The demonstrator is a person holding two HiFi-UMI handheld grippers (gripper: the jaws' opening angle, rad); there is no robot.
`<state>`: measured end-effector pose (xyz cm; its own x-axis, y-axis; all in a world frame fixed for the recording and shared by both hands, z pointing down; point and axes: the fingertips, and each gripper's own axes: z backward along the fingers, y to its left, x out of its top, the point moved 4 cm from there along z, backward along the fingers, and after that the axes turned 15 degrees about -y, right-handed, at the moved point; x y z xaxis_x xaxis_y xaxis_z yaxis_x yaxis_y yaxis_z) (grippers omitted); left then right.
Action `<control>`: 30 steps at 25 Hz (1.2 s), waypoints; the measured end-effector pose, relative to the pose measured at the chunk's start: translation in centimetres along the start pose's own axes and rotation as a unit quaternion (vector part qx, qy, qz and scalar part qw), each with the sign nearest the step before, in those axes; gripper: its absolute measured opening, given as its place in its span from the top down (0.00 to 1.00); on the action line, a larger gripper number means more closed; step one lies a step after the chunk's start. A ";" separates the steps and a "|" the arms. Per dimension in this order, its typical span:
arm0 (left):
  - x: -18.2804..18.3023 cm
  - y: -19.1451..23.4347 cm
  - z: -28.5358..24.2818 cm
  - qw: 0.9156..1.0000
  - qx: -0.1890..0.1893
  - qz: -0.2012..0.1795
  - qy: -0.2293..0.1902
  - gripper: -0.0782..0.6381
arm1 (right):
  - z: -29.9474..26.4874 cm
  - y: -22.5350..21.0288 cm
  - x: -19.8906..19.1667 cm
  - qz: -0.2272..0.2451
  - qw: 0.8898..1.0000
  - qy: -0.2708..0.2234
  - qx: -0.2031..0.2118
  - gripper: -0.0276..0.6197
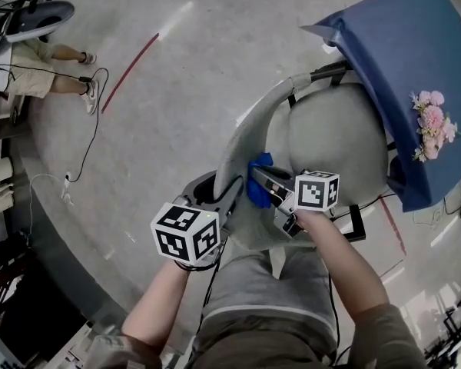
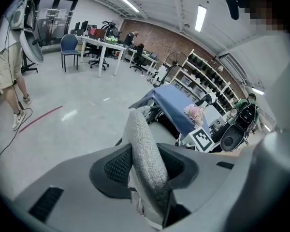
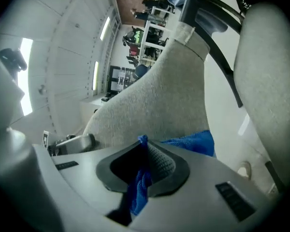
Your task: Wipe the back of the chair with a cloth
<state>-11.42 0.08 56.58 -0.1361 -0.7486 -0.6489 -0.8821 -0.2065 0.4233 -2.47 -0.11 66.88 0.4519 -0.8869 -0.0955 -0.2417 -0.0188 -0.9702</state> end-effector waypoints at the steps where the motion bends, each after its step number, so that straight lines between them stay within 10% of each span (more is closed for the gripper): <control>1: 0.0 0.0 0.0 1.000 -0.001 0.000 0.000 0.66 | 0.7 -0.2 -1.1 -0.002 1.000 0.030 -0.002 0.88; 6: 0.0 -0.1 -0.1 1.000 -0.004 -0.001 -0.001 0.66 | 6.3 -0.8 -6.1 0.017 0.979 0.204 -0.019 0.88; 9: 0.0 0.0 -0.1 1.000 -0.001 0.000 -0.003 0.66 | 7.7 -0.7 -6.7 0.004 0.975 0.218 -0.032 0.88; 23: 2.1 -0.6 4.2 0.998 0.032 -0.039 -0.028 0.66 | -1.9 8.2 6.8 -0.053 0.992 -0.083 0.075 0.88; 30: 2.4 0.4 5.8 0.998 0.037 -0.026 -0.031 0.67 | -2.5 10.0 6.5 -0.023 0.993 -0.088 0.080 0.88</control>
<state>-14.77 1.90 51.54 -0.1151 -0.6964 -0.7083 -0.9195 -0.1951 0.3413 -4.07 -7.21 57.13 0.6059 -0.7920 -0.0749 -0.0849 0.0293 -0.9960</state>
